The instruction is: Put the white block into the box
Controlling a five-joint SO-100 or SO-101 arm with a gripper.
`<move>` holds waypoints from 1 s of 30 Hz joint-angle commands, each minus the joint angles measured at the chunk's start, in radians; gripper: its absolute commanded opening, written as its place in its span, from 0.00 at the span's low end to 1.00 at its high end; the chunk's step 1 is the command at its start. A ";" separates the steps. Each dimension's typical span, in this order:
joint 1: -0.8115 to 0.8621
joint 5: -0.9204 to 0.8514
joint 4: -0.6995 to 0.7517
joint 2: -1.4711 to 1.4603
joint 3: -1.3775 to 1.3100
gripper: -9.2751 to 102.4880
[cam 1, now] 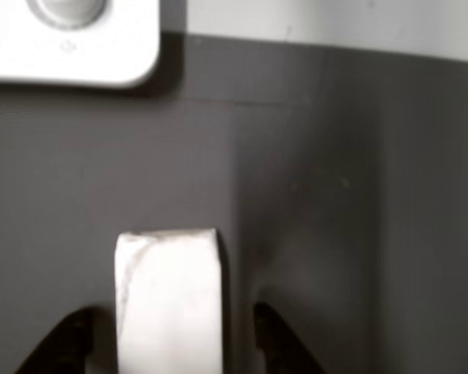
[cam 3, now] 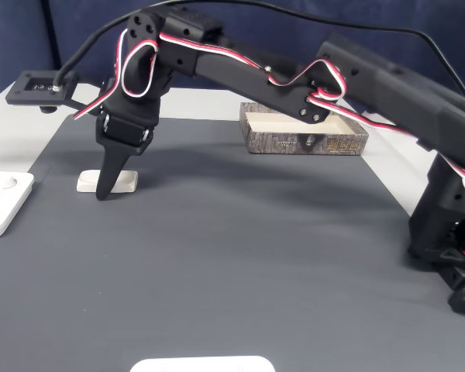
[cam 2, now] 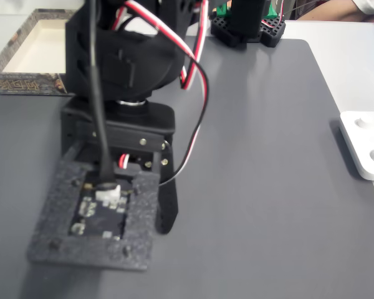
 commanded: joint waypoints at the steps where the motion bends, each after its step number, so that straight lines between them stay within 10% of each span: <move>1: 0.009 -0.011 -0.017 0.018 -0.063 0.37; 30: 0.012 -0.110 0.008 0.040 -0.081 0.36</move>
